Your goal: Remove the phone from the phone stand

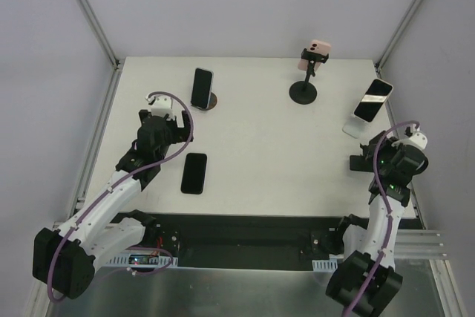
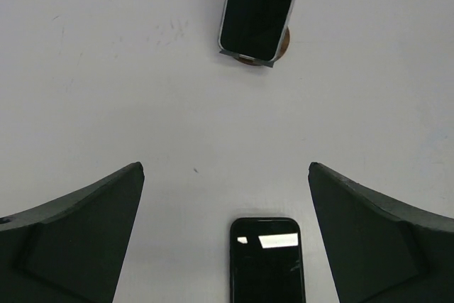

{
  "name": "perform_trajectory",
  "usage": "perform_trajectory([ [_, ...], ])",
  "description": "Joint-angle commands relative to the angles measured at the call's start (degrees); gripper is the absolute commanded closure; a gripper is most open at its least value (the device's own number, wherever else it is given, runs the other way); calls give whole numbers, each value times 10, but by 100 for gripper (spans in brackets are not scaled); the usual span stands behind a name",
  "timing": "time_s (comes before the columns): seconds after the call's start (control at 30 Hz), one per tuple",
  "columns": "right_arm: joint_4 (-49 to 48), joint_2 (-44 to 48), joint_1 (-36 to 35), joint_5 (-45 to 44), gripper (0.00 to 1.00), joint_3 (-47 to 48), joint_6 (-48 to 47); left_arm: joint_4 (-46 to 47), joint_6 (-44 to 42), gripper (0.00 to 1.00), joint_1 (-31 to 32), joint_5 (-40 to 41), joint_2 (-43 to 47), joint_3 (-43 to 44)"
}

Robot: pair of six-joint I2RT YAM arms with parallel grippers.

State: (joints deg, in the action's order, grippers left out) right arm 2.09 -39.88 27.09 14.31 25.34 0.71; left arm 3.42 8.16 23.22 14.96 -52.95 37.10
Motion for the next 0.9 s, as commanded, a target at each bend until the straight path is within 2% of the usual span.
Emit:
perform_trajectory([
  [0.0, -155, -43, 57, 60, 99, -20, -29, 93, -35, 1, 11, 66, 25, -20],
  [0.07, -225, -63, 91, 85, 99, -39, -22, 105, -57, 1, 24, 72, 27, -23],
  [0.17, -280, -112, 133, 142, 99, -35, -19, 112, -66, 1, 32, 75, 31, -26],
  [0.3, -319, -203, 182, 244, 99, 1, 7, 118, -73, 1, 32, 76, 38, -30],
  [0.43, -335, -255, 212, 290, 99, 17, 18, 120, -76, 1, 32, 75, 40, -29],
  [0.67, -292, -304, 214, 333, 97, 45, -38, 125, -89, 1, 33, 67, 41, -29],
  [0.77, -247, -356, 215, 372, 90, 78, -39, 127, -91, 1, 33, 68, 40, -29],
  [0.87, -194, -367, 214, 370, 84, 88, -69, 128, -97, 1, 33, 70, 42, -30],
])
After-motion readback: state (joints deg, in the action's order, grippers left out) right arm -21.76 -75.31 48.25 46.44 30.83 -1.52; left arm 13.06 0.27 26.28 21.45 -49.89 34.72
